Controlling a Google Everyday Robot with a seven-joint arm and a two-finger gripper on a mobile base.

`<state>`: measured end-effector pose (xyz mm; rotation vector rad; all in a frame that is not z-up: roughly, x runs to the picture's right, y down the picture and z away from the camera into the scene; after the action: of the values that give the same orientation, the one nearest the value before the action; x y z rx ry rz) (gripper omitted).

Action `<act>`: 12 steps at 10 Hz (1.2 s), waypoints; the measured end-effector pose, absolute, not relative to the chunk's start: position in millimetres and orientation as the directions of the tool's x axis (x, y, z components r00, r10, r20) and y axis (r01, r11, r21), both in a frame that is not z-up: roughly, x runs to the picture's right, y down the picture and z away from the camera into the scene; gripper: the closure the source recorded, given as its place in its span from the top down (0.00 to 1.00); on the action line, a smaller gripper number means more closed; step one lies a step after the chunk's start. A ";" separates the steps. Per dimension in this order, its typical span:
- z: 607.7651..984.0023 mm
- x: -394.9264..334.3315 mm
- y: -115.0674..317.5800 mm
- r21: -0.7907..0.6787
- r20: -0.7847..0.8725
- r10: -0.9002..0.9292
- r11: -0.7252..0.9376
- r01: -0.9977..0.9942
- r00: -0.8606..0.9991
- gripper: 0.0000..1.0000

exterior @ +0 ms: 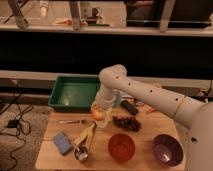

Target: Place apple in paper cup

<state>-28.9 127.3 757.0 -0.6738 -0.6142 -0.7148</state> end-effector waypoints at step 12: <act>756.4 -12.1 122.1 -0.377 0.676 -0.377 0.562 0.737 0.633 0.74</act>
<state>-12.1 122.1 756.4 -0.6999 -0.5742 -0.6994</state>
